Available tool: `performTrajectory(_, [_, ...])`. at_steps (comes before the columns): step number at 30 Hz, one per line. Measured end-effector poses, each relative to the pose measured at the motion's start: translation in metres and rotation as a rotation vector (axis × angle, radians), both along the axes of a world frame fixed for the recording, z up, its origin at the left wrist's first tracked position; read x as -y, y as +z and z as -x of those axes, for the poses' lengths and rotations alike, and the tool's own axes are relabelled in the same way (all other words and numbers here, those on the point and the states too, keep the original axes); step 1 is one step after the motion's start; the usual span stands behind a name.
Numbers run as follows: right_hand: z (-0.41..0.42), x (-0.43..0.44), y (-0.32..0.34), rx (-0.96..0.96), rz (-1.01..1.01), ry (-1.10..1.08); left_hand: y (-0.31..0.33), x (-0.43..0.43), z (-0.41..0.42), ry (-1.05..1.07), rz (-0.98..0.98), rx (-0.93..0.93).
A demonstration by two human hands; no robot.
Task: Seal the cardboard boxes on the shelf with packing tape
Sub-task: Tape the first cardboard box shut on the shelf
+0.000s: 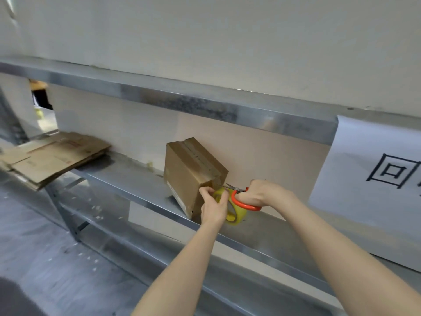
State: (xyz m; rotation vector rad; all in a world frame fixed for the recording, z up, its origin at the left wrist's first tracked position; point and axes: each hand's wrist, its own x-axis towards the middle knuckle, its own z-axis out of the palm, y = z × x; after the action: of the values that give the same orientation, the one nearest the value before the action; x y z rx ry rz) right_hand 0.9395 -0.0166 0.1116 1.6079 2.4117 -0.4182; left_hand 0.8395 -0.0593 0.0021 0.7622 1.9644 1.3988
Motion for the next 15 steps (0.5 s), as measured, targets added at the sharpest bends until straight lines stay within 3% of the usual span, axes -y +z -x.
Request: performTrajectory(15, [0.018,-0.01,0.015,0.152,0.016,0.088,-0.003,-0.006,-0.001,-0.001,0.008,0.03])
